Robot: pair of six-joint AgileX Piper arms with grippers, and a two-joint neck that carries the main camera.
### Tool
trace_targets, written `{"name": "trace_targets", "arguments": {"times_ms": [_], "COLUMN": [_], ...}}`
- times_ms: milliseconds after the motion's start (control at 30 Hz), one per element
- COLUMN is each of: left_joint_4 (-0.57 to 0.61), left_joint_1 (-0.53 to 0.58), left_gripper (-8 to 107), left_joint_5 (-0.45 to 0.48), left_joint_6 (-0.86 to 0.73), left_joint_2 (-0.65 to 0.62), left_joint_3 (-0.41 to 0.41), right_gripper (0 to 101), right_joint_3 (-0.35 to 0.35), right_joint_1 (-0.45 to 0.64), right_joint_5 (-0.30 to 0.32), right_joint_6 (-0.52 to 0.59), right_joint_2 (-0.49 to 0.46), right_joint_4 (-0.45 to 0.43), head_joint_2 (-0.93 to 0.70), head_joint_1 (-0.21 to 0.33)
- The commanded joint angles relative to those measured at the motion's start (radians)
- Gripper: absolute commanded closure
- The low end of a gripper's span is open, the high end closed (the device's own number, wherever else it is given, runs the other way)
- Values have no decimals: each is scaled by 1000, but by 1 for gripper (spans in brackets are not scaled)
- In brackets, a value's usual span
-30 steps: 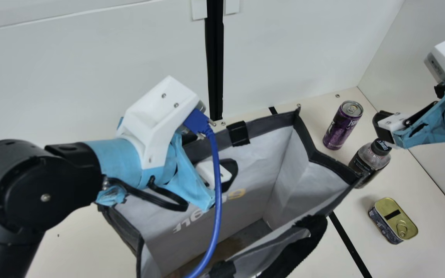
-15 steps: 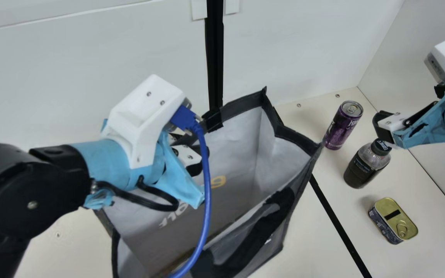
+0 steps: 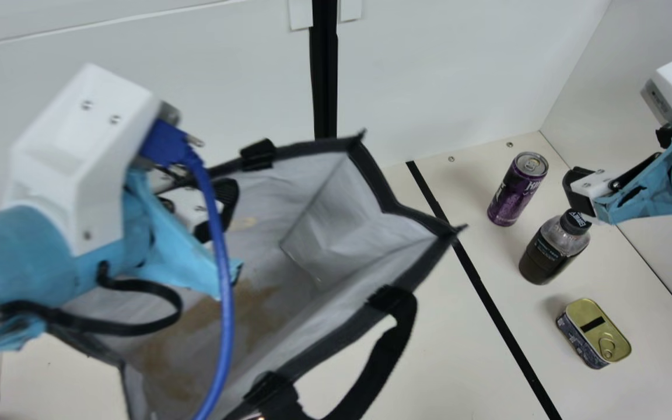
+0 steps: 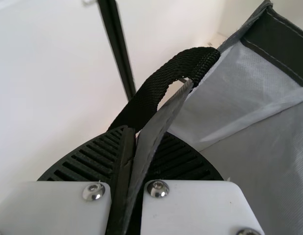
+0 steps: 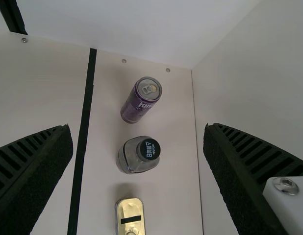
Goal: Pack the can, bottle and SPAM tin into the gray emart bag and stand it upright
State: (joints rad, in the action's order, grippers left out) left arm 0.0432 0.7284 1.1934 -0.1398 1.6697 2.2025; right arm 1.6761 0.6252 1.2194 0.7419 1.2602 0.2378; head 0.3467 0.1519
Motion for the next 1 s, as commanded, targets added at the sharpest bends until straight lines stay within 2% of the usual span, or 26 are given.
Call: {"name": "trace_targets", "arguments": {"times_ms": [0, 167, 333, 633, 967], "left_joint_4": [-43, -138, -286, -639, -1064], "left_joint_1": [-1, -9, -14, 6, 107], "left_gripper": [107, 107, 107, 107, 107], "left_joint_5": [-27, -91, -140, -181, -156], "left_joint_6": [11, 60, 138, 336, 601], "left_joint_2": [-42, -137, -220, -322, -368], "left_joint_3": [-42, -147, -249, -411, -571], "right_gripper": [6, 6, 6, 6, 6], "right_joint_3": [0, 0, 0, 0, 0], "right_joint_1": [0, 0, 0, 0, 0], "right_joint_5": [0, 0, 0, 0, 0], "right_joint_6": [0, 0, 0, 0, 0], "right_joint_2": [0, 0, 0, 0, 0], "right_joint_4": [0, 0, 0, 0, 0], "head_joint_2": [2, 2, 2, 2, 2], "head_joint_1": [23, 23, 23, 23, 23]}}
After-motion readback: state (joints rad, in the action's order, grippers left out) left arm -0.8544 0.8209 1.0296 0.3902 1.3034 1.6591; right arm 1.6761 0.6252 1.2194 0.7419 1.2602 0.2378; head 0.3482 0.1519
